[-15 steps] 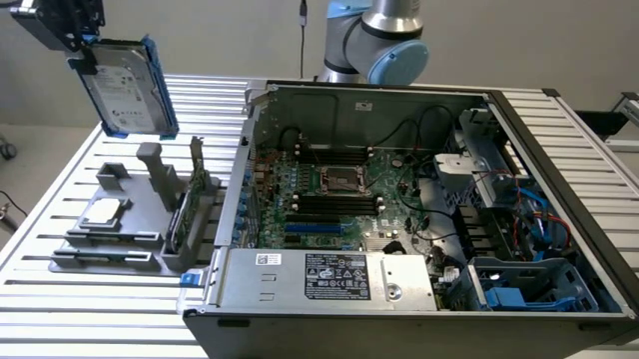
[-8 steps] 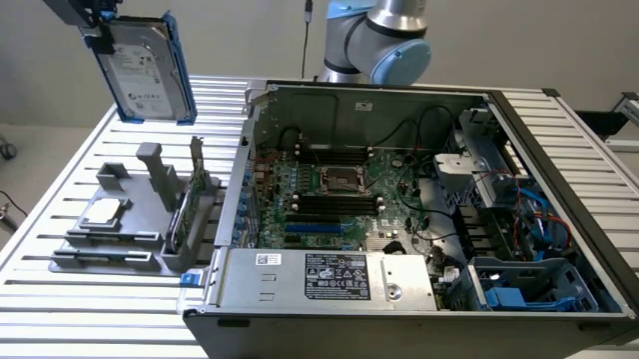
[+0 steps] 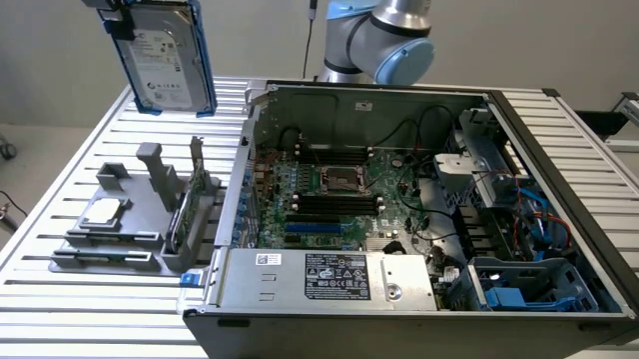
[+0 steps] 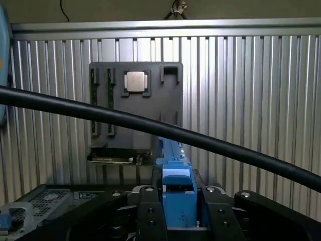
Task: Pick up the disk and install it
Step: 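Pick up the disk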
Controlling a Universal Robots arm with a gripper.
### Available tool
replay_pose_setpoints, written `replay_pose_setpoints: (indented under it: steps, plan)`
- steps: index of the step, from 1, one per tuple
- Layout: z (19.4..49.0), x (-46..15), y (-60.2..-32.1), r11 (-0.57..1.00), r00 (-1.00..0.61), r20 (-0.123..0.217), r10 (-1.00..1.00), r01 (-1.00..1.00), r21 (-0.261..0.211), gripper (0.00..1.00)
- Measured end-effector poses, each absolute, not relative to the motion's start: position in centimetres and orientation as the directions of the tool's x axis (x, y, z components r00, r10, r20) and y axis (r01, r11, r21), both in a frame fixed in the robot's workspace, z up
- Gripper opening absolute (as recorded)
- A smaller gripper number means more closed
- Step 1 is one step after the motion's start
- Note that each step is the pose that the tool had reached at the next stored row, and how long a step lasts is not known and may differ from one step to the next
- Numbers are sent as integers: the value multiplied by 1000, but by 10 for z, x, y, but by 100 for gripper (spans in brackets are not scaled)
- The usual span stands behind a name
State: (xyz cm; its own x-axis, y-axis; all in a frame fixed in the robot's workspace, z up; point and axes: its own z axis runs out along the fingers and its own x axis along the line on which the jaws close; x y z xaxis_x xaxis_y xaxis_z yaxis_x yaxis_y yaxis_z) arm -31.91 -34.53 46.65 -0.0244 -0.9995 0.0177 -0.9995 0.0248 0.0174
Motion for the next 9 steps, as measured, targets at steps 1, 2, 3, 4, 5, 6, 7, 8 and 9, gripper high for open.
replay_pose_setpoints:
  steps: [1, 2, 3, 4, 5, 6, 7, 8, 9]
  plan:
    - [468, -315, -347, 25, -24, 18, -1000, -1000, 18, 33]
    - [470, -310, -348, 25, -24, 18, -1000, -1000, 18, 33]
    - [472, -306, -349, 25, -25, 18, -1000, -1000, 18, 33]
    - [474, -301, -350, 25, -24, 17, -1000, -1000, 18, 33]
    - [475, -296, -352, 25, -24, 17, -1000, -1000, 18, 33]
    - [476, -292, -353, 25, -24, 17, -1000, -1000, 18, 33]
    - [477, -287, -355, 25, -24, 18, -1000, -1000, 19, 33]
    - [477, -283, -357, 25, -24, 18, -1000, -1000, 18, 33]
    - [478, -278, -359, 25, -24, 17, -1000, -1000, 18, 33]
